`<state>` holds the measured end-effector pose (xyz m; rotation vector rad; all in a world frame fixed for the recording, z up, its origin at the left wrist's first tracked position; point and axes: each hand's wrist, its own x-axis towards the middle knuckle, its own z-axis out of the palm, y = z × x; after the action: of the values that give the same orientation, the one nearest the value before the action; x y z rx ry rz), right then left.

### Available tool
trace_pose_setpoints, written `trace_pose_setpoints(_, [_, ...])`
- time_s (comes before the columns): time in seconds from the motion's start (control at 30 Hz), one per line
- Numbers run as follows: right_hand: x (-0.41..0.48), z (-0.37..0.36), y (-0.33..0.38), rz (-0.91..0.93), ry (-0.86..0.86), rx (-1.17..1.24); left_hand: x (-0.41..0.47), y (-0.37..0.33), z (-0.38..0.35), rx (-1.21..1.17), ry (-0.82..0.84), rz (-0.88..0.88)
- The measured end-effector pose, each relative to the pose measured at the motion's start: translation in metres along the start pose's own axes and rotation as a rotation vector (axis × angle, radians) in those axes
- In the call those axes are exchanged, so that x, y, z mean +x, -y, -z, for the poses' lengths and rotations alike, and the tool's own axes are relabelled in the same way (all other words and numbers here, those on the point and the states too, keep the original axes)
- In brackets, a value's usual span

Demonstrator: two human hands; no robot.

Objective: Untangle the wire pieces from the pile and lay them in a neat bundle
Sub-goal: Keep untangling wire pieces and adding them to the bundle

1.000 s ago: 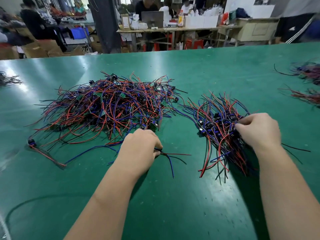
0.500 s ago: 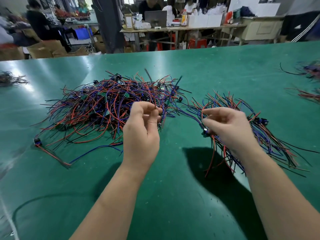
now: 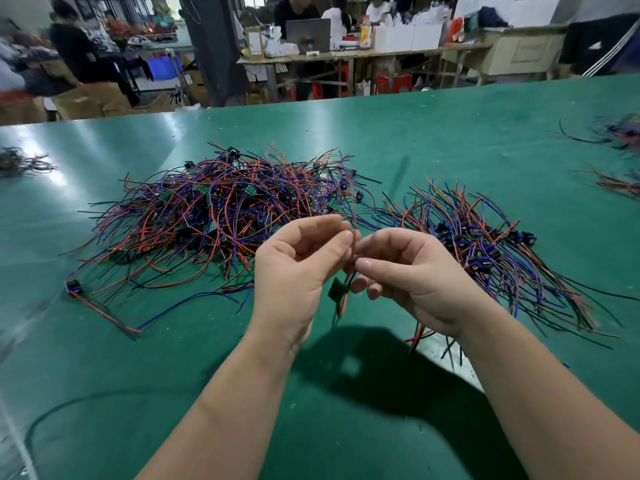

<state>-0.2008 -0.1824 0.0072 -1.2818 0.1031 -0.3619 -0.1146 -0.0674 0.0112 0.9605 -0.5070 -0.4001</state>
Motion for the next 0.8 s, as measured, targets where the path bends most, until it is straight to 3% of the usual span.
trace_pose_setpoints(0.1, [0.001, -0.002, 0.000, -0.034, -0.026, 0.000, -0.002, 0.005, -0.001, 0.126, -0.023, -0.047])
trace_pose_setpoints(0.23, [0.004, -0.006, -0.001, -0.045, -0.183, 0.000, -0.003, 0.008, 0.002, 0.325, -0.081, -0.146])
trace_pose_setpoints(0.37, [0.007, 0.000, 0.010, -0.035, -0.381, 0.278, -0.005, 0.008, 0.009, 0.802, 0.043, -0.326])
trace_pose_setpoints(0.47, [0.006, 0.002, 0.016, -0.033, -0.385, 0.496, -0.005, 0.008, 0.012, 1.004, 0.086, -0.526])
trace_pose_setpoints(0.63, [0.003, -0.006, 0.019, -0.033, -0.347, 0.597, -0.002, 0.002, 0.015, 0.980, 0.051, -0.589])
trace_pose_setpoints(0.73, [0.001, -0.006, 0.023, -0.023, -0.310, 0.568, -0.007, 0.003, 0.010, 0.966, 0.036, -0.687])
trace_pose_setpoints(0.8, [0.000, -0.004, 0.024, 0.007, -0.280, 0.498, -0.009, 0.003, 0.007, 0.906, 0.033, -0.646])
